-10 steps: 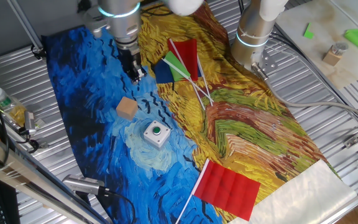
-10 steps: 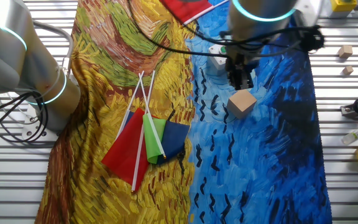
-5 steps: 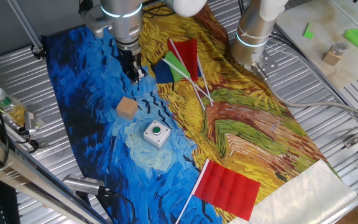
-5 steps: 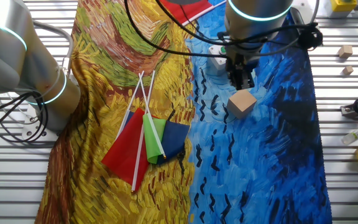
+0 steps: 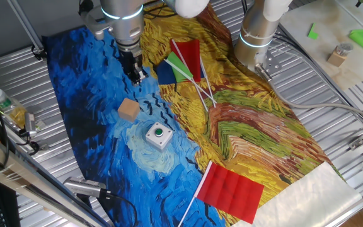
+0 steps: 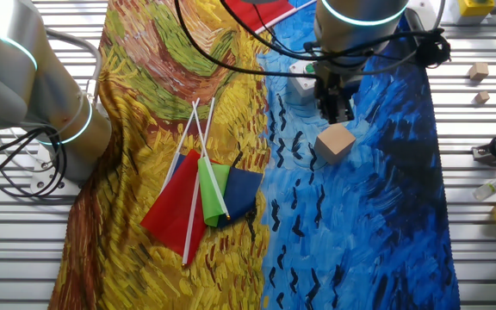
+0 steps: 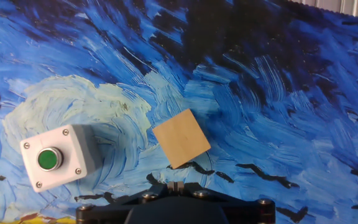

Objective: Pick up the small block on the left and move it to the right

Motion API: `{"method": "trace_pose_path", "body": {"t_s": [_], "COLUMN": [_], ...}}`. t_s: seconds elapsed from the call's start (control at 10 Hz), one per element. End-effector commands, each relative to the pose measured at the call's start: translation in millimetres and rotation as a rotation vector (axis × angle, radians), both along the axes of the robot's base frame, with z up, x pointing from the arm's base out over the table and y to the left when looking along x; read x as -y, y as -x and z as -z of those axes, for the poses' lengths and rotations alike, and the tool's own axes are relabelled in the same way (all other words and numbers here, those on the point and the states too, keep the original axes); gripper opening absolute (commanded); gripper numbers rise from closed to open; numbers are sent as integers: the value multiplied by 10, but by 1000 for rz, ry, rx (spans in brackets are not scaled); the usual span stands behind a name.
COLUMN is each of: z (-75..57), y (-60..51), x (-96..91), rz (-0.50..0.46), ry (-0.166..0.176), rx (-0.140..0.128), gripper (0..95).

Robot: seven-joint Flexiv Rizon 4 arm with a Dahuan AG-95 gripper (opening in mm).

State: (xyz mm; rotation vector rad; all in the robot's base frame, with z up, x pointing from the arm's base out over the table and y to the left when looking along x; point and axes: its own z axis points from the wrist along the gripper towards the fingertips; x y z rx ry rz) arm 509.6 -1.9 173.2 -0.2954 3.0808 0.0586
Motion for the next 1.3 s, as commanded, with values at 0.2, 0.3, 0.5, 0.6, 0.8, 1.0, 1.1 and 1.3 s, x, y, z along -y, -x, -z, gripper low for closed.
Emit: {"method": "trace_pose_path", "body": {"t_s": [0.2,0.3,0.5,0.6,0.8,1.0,1.1,1.3], "z": [-44,-48,-66,-73,-82,-92,-100,-119], "y": [-155,-158,-168,-178,-247,-369,-432,-557], "x": [10,11,17,19,17,8,3,-13], "rz": [-59,-91,-98,-100,-104,-102,-104,-106], "ry": [-13,-18,-23,-26,-29,-41,-50,-60], "rx": [-8,-9,-5,-1,7,16,19,20], "gripper": [0,0,190,190,380,570,570,760]}}
